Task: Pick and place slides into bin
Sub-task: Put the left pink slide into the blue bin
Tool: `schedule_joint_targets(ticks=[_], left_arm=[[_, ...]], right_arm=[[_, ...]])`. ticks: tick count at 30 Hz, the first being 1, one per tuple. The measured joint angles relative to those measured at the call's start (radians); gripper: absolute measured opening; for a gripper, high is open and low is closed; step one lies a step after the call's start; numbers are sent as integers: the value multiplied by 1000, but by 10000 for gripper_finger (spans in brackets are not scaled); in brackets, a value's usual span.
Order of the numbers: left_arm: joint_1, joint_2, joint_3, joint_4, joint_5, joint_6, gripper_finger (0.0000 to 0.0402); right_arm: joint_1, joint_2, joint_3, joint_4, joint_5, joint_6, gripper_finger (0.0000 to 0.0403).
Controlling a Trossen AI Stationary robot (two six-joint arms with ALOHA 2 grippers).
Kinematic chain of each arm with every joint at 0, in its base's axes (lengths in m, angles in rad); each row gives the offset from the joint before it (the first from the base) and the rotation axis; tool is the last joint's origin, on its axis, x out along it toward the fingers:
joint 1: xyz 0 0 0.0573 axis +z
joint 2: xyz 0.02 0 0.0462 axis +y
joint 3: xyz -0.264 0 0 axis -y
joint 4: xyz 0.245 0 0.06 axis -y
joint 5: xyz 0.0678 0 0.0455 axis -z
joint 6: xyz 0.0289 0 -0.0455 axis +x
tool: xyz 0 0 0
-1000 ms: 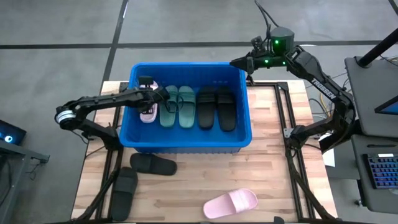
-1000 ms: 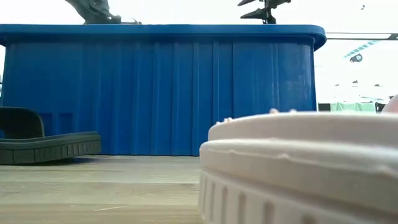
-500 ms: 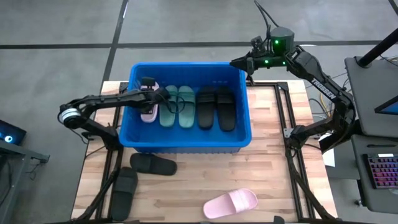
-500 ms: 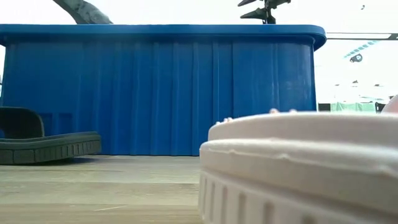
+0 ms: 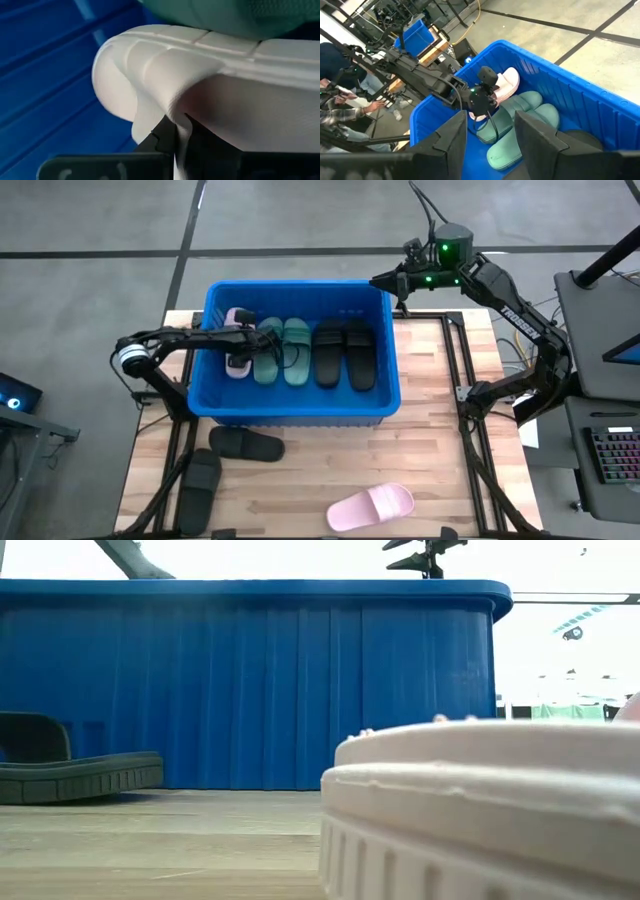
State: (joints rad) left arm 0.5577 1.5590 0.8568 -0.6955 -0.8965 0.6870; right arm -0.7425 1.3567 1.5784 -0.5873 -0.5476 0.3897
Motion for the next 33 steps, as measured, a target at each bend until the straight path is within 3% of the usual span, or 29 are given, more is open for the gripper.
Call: schedule_joint_targets(ticks=[4,10,18,25,33], left_arm=[[3,8,1,-4,47,1,0],[11,-7,0,-15,205,1,0],[41,-7,5,-71,135,8,0],[43,-8,29,-113,-85,109,0],[43,-19,66,-133,-126,166,0]], right_arm=[[0,0,0,0,0,-3,155],[0,0,0,0,0,-10,155],[0,0,0,0,0,-18,152],[0,-1,0,-1,0,-32,152],[0,-1,0,-1,0,-35,148]])
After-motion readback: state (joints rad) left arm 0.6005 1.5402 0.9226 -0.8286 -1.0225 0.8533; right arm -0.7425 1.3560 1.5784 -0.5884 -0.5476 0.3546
